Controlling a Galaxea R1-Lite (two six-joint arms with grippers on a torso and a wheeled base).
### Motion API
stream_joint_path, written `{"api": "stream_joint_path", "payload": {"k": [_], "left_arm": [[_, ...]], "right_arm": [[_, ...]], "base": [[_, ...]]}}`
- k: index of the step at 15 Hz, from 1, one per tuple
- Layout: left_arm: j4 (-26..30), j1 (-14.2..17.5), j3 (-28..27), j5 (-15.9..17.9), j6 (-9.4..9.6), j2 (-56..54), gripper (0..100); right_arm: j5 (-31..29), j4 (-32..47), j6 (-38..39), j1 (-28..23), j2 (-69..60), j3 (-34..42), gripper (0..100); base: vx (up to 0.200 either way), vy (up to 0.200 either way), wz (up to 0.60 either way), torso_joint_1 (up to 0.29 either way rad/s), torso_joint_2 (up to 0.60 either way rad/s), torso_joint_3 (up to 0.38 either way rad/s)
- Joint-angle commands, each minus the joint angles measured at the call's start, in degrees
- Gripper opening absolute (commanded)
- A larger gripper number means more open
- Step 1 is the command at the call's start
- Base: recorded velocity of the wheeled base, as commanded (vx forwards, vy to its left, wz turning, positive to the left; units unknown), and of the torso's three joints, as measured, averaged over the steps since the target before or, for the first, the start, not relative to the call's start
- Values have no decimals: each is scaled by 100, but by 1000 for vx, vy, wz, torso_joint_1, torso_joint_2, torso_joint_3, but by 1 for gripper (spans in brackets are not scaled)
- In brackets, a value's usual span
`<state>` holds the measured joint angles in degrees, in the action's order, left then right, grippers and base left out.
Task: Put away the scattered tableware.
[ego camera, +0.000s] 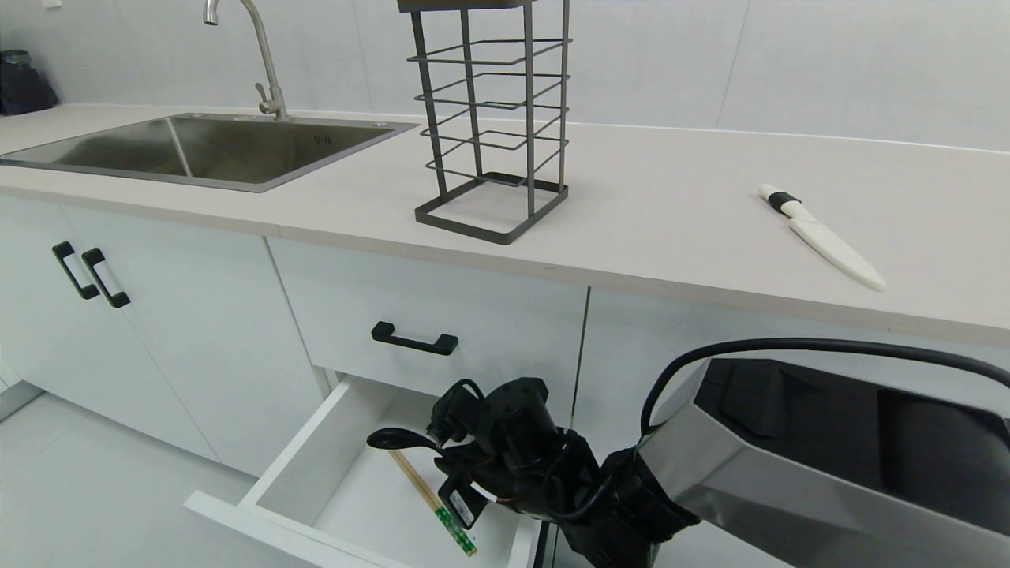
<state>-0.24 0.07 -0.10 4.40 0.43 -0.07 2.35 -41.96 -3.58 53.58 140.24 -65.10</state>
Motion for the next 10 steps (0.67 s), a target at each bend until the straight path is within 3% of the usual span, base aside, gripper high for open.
{"api": "stream_joint_path", "payload": {"k": [1, 10], "left_arm": [[-2, 1, 1, -1, 1, 7, 100], [-2, 1, 1, -1, 1, 7, 100]], "right_arm": [[-103, 92, -37, 21, 144, -205, 0], [-314, 663, -169, 258, 548, -855, 0]], "base": [[0, 0, 0, 0, 0, 0], [0, 0, 0, 0, 0, 0]]}}
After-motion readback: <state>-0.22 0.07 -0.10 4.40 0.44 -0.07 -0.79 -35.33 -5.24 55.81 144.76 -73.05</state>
